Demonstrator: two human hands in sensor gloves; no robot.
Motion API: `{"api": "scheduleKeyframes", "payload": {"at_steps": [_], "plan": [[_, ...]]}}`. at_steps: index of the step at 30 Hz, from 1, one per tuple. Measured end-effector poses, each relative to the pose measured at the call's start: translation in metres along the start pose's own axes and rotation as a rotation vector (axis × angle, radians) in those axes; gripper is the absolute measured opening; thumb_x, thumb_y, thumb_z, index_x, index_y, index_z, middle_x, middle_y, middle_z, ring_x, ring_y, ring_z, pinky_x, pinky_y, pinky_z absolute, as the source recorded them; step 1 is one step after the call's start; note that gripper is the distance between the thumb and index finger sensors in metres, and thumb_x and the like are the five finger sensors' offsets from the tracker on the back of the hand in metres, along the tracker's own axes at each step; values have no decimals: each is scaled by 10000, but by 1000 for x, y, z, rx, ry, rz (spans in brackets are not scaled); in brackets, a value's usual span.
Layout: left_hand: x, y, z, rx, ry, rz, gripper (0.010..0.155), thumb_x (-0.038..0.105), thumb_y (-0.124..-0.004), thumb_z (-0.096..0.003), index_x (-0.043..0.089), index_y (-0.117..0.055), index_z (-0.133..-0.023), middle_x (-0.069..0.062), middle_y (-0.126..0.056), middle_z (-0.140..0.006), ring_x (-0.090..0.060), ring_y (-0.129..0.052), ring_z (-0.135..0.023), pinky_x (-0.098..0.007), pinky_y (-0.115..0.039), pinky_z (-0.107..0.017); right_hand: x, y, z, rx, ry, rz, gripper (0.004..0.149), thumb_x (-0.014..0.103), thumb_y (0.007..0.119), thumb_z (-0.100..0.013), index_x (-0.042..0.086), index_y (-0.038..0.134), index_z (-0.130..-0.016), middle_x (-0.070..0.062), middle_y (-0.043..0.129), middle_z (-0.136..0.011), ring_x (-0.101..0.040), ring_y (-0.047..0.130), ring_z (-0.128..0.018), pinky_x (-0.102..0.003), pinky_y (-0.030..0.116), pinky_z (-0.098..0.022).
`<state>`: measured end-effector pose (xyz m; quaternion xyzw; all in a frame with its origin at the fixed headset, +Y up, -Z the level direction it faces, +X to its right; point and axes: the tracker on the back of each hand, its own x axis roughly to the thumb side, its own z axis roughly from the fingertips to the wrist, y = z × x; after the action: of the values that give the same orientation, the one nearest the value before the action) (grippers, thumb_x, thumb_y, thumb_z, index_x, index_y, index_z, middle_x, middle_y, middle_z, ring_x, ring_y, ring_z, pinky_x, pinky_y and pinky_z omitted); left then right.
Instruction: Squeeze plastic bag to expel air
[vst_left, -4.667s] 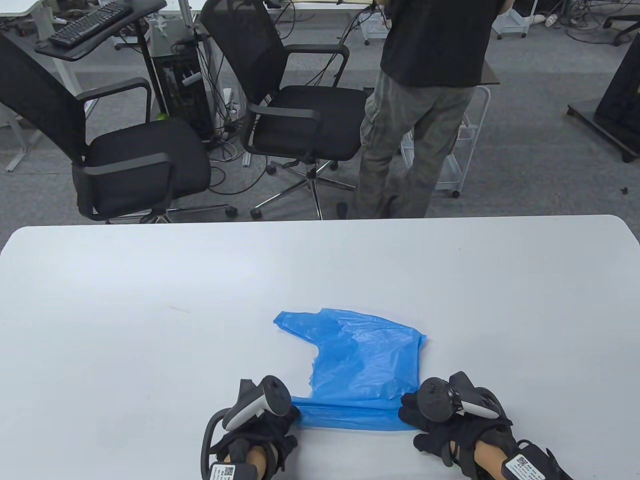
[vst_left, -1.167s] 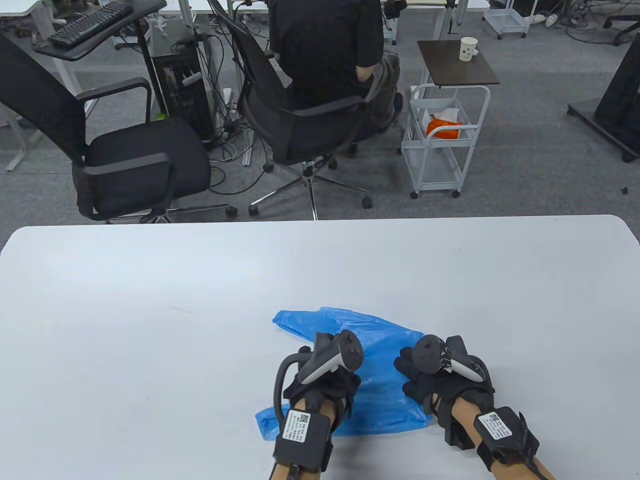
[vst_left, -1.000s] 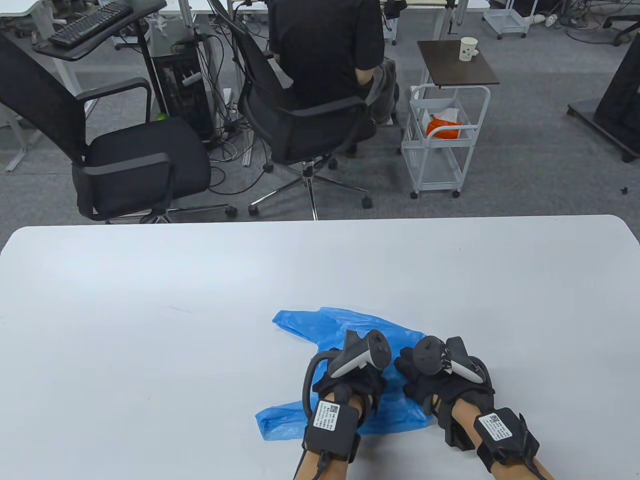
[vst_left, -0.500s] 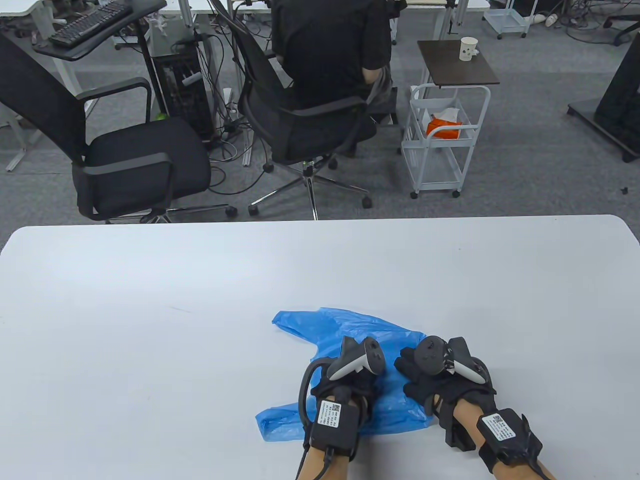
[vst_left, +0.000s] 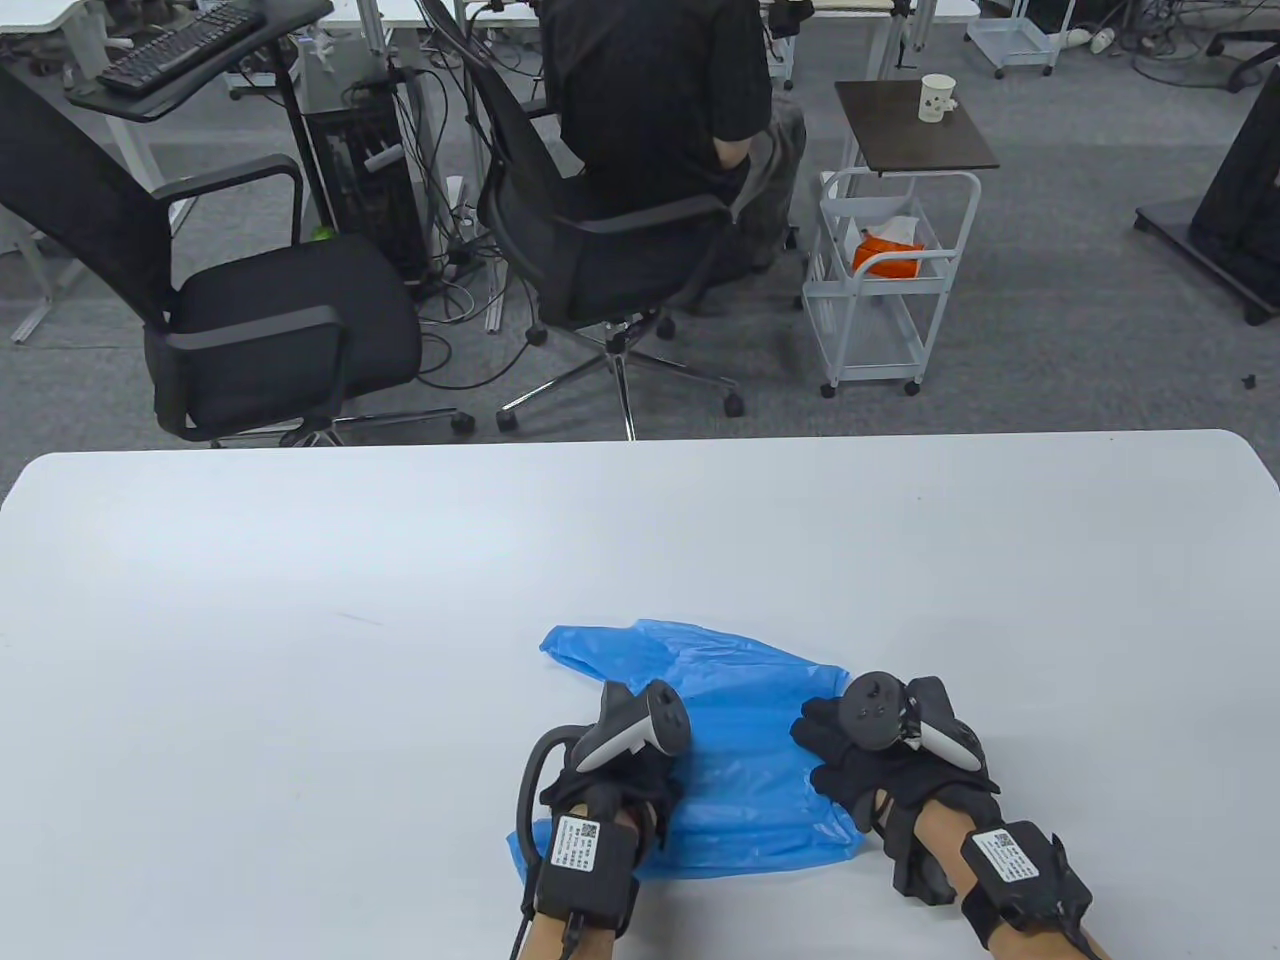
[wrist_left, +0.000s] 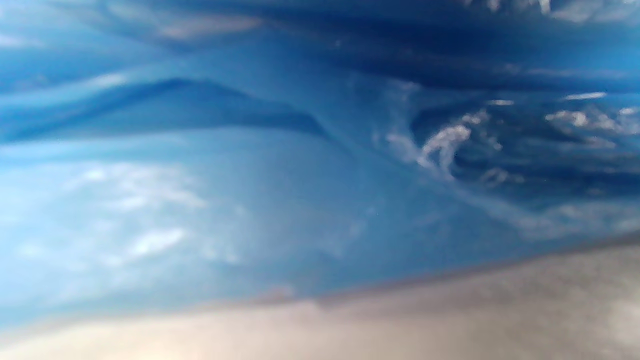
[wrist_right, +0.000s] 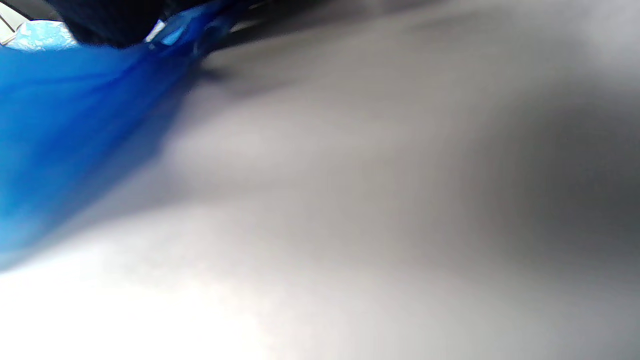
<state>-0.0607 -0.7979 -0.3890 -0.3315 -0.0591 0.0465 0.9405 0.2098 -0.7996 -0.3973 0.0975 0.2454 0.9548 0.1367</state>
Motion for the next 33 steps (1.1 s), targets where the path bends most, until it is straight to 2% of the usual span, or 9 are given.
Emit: {"api": "scheduleKeyframes", "payload": {"at_steps": [4,7,9,13,20,25,27,29,33], "plan": [[-1,-3,1,16,-9,32,687,481,-575,-413,452,-207,-991,167,-93,-1077,-163,-72,-1064,-591,-171,-774,1,-1,0,0,6,19,607,529,634,-424,518,363,-967,274,196,-1113,-15,165,-1090,-436,177,-809],[1,-3,0,12,-4,24,690,482,-575,-413,440,-203,-992,158,-82,-1075,-175,-64,-1062,-595,-171,-771,7,-12,1,70,40,49,619,535,636,-422,475,387,-985,223,215,-1128,-69,173,-1102,-480,208,-817],[2,-2,0,2,-3,27,691,482,-573,-414,437,-198,-992,152,-76,-1074,-180,-57,-1060,-594,-169,-770,15,-27,4,-28,41,57,619,530,654,-414,438,447,-990,190,263,-1141,-90,167,-1105,-470,237,-820],[1,-2,0,1,-4,38,690,479,-574,-415,434,-203,-994,151,-79,-1075,-181,-59,-1059,-594,-167,-769,34,-44,2,-145,15,100,672,550,656,-403,480,333,-988,203,152,-1135,-86,122,-1105,-467,228,-828],[-1,-3,0,-2,-11,55,687,476,-574,-414,434,-209,-996,154,-83,-1075,-178,-57,-1057,-591,-160,-766,35,-31,-30,-17,154,95,702,581,637,-389,496,268,-980,197,91,-1122,-93,83,-1098,-485,177,-822],[-4,-1,2,-21,-16,74,681,474,-575,-417,430,-231,-1003,150,-101,-1082,-181,-69,-1060,-593,-167,-768,15,-19,-43,20,190,42,672,589,615,-394,520,264,-963,222,79,-1107,-73,78,-1090,-489,163,-812],[-4,2,4,-1,-23,72,673,468,-581,-416,414,-270,-1011,133,-142,-1090,-199,-106,-1068,-591,-198,-773,14,-17,-42,-35,171,31,663,581,623,-392,517,292,-963,224,108,-1112,-65,98,-1095,-490,163,-813],[-4,11,8,55,-19,38,661,469,-583,-414,402,-332,-1022,110,-213,-1106,-230,-191,-1090,-585,-242,-782,14,-13,-41,-41,167,73,672,586,618,-391,520,262,-957,227,82,-1106,-65,78,-1090,-488,157,-812],[4,35,16,202,-3,60,663,473,-593,-413,408,-347,-1025,113,-216,-1116,-228,-196,-1106,-577,-282,-801,14,-10,-40,-26,163,94,675,602,579,-397,518,212,-957,222,32,-1100,-69,39,-1085,-492,141,-809]]}}
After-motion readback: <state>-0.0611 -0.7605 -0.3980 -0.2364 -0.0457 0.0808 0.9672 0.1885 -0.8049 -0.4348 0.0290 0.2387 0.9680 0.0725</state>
